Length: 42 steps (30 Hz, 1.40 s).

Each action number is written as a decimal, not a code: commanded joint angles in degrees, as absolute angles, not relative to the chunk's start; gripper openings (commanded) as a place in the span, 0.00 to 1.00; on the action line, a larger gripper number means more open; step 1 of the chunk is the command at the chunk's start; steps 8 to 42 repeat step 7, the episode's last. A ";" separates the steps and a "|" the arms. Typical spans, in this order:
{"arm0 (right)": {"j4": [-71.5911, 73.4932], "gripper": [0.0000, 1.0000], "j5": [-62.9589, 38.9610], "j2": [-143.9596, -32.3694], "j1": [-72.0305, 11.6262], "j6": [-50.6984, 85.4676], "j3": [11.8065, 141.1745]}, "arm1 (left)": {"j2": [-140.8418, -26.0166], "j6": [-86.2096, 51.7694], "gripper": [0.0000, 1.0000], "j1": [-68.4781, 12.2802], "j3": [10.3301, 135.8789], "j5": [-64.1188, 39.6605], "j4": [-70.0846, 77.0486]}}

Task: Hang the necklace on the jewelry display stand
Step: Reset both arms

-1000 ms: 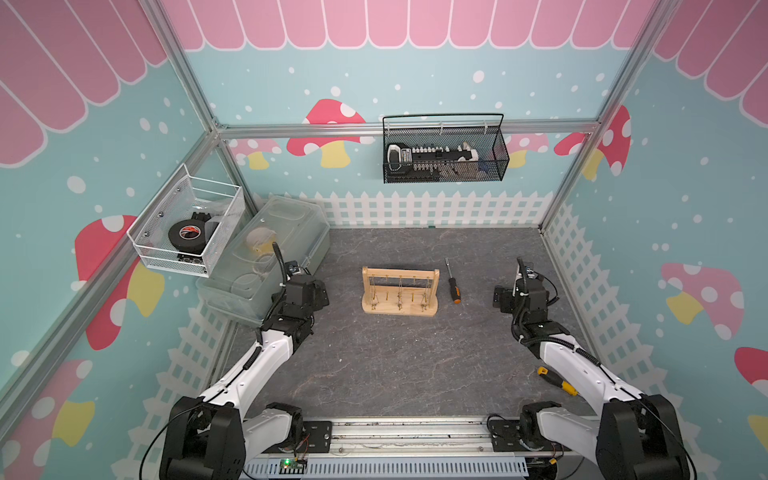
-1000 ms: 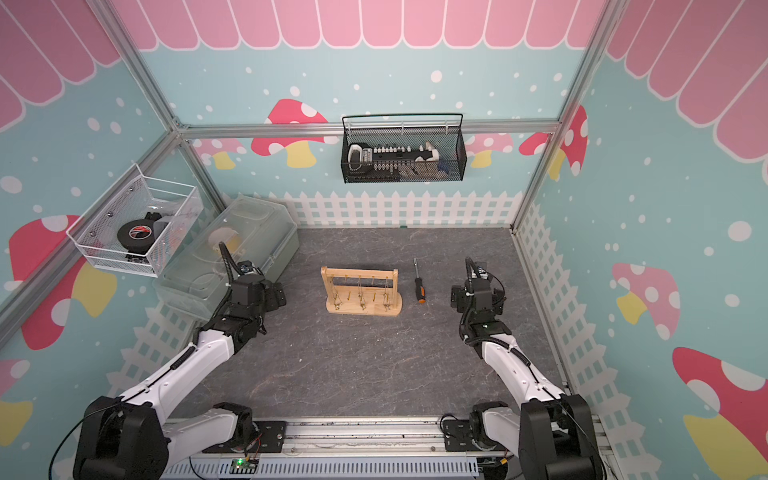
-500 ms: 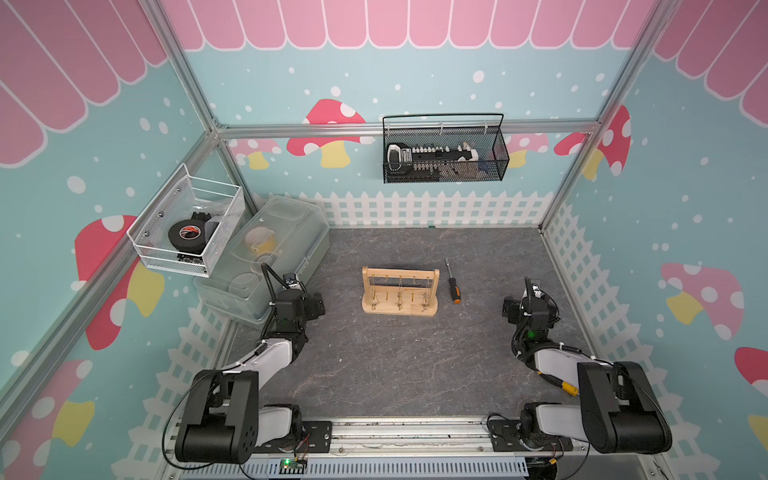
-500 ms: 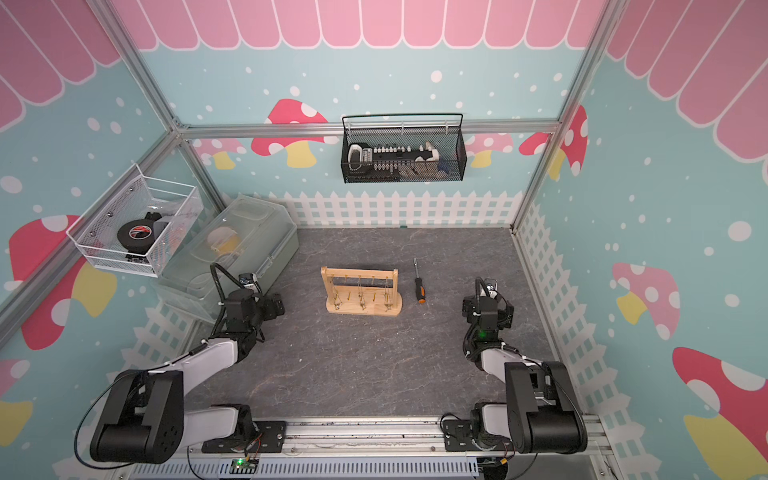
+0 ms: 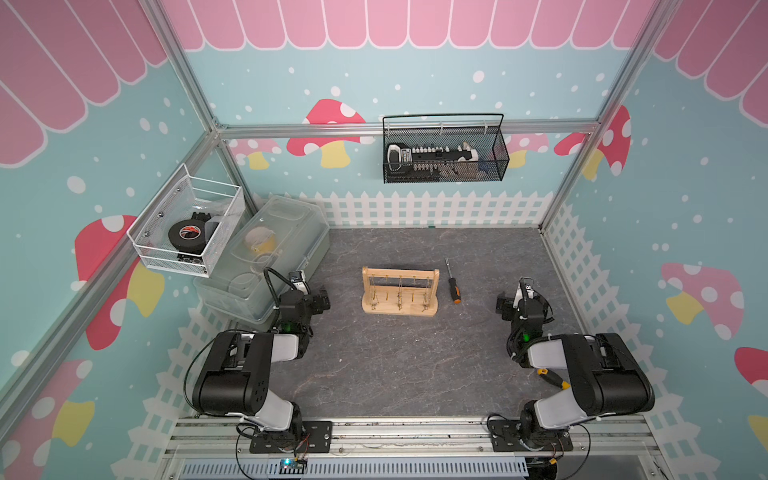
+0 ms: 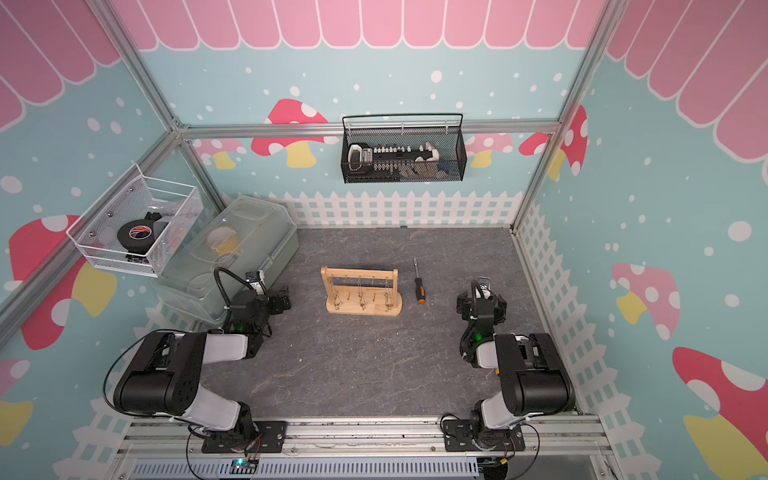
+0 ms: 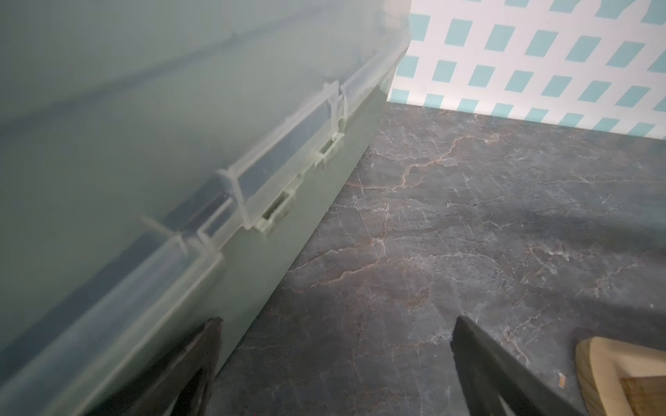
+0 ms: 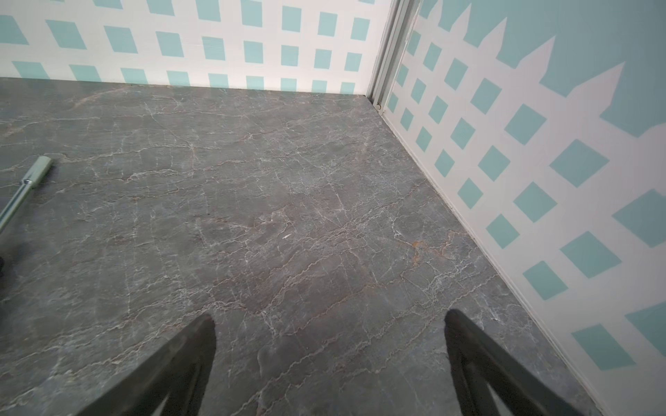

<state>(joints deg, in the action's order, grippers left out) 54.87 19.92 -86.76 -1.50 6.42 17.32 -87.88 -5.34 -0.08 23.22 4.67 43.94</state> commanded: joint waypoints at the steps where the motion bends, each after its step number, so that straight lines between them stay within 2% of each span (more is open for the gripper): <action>1: 58.87 0.99 20.43 -86.94 -1.81 5.29 17.33 | -87.43 -3.45 0.99 0.35 23.38 4.11 47.48; 3: 55.28 0.99 20.74 -86.54 -1.92 5.36 18.44 | -87.91 -3.40 0.99 0.26 23.13 4.31 48.92; 42: 55.03 0.99 21.14 -87.11 -2.36 5.00 19.13 | -87.77 -3.34 0.99 0.11 23.27 4.37 48.27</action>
